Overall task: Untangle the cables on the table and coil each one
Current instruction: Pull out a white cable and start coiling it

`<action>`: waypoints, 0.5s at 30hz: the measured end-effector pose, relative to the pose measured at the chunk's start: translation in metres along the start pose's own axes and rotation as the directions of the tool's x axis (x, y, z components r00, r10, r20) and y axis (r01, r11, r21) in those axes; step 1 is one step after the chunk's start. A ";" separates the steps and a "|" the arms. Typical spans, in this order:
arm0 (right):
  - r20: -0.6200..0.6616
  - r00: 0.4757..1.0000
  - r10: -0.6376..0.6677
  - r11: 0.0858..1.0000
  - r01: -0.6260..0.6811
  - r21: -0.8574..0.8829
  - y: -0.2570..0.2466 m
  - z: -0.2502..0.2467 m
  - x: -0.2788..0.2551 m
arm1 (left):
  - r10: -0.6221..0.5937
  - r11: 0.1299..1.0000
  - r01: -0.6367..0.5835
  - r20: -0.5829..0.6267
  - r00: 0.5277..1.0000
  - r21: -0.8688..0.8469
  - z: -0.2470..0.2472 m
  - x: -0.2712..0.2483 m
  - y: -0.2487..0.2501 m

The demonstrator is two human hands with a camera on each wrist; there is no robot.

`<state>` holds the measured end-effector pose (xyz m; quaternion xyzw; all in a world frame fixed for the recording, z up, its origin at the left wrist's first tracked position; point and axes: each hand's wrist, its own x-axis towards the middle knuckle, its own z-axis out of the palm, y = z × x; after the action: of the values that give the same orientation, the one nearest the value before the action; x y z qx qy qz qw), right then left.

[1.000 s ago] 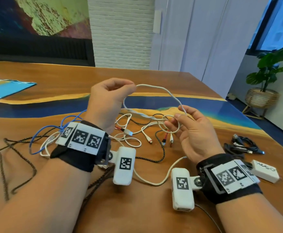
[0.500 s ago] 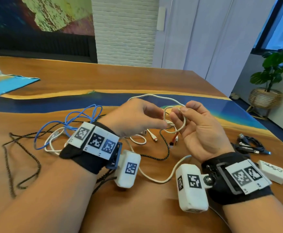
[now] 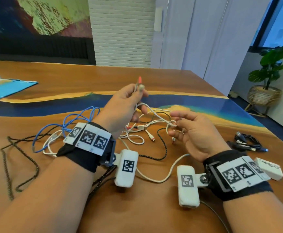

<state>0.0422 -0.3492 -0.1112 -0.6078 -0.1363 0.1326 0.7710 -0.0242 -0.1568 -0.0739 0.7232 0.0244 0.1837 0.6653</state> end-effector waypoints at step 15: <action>0.156 0.988 -0.002 0.993 0.021 -0.118 -0.012 0.007 -0.011 | -0.055 0.997 0.041 0.195 0.979 0.071 -0.001 -0.003 -0.003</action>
<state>0.0301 -0.3500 -0.0988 -0.6396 -0.2072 0.1670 0.7212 -0.0271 -0.1563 -0.0778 0.7589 -0.0179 0.0942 0.6441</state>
